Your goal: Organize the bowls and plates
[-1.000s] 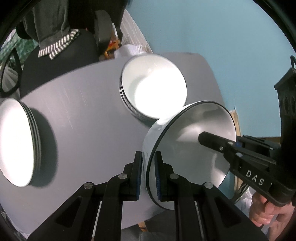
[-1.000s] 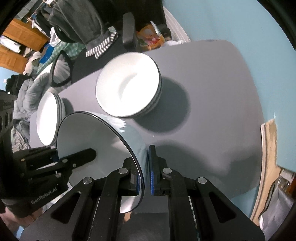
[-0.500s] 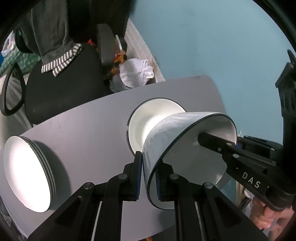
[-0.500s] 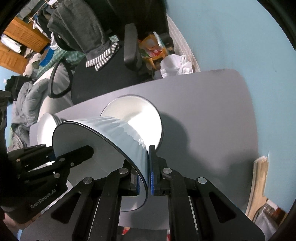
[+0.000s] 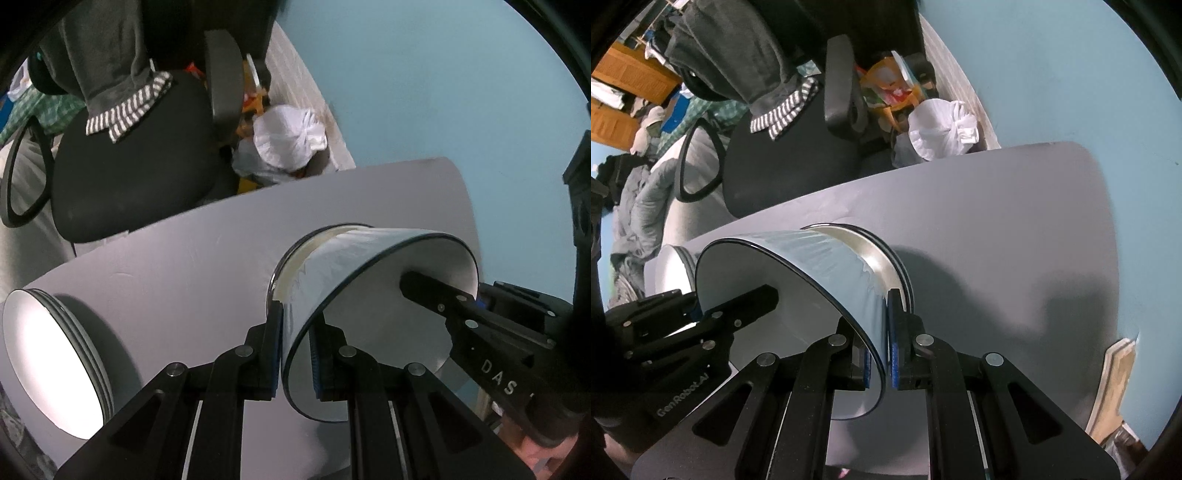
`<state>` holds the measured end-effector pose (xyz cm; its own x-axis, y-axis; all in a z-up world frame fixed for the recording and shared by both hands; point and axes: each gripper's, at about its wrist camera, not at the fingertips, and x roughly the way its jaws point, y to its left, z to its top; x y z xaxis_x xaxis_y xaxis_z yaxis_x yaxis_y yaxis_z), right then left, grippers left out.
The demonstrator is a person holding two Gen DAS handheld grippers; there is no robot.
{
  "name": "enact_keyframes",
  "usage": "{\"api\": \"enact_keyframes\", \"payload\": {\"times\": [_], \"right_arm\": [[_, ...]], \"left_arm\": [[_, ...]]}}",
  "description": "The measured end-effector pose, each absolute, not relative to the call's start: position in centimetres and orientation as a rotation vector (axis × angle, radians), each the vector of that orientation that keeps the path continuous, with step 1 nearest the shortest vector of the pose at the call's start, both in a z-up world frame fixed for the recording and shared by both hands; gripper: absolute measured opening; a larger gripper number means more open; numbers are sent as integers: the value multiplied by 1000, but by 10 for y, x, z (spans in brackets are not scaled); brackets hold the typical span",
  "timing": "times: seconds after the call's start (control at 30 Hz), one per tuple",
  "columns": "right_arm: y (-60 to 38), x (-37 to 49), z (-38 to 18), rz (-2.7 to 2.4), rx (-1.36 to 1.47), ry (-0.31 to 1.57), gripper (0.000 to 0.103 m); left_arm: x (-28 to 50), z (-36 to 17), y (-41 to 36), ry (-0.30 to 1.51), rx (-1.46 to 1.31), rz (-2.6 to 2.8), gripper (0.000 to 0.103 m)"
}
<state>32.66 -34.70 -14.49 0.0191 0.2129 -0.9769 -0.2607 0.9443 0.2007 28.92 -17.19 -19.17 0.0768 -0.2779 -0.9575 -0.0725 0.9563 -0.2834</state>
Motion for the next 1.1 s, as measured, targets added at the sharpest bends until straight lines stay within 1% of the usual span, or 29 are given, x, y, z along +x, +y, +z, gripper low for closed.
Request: {"api": "enact_keyframes", "payload": {"times": [0.13,0.27,0.43,0.5,0.6,0.63,0.77,0.83,0.93,0.97,1.03,1.1], "right_arm": [[-346,329,-147,366,-46,1507,8],[-347,330,-153,362,-35,1533,8],[-347,327,-150,366,-43,1535,11],[-346,327,-149,364,-60,1535,11],[-346,328,-149,363,-59,1538,11],[-346,328,-148,362,-54,1538,11],[-345,327,-148,360,-64,1533,13],[-345,326,-147,354,-65,1533,15],[-345,325,-145,351,-58,1530,18],[-345,325,-144,350,-59,1529,18],[-344,324,-141,339,-74,1514,27],[-344,325,-138,335,-81,1503,29]], "left_arm": [[294,-191,-174,1488,-232,-131,13],[295,-192,-171,1497,-234,-134,13],[294,-194,-170,1510,-236,-133,14],[294,-195,-170,1518,-239,-131,16],[293,-195,-172,1515,-239,-130,22],[292,-194,-173,1511,-234,-132,26],[288,-191,-174,1502,-234,-130,27],[286,-189,-172,1500,-241,-127,28],[284,-184,-169,1490,-273,-124,36],[284,-182,-168,1485,-279,-122,36],[284,-180,-167,1480,-280,-123,36],[282,-177,-167,1476,-282,-125,36]]}}
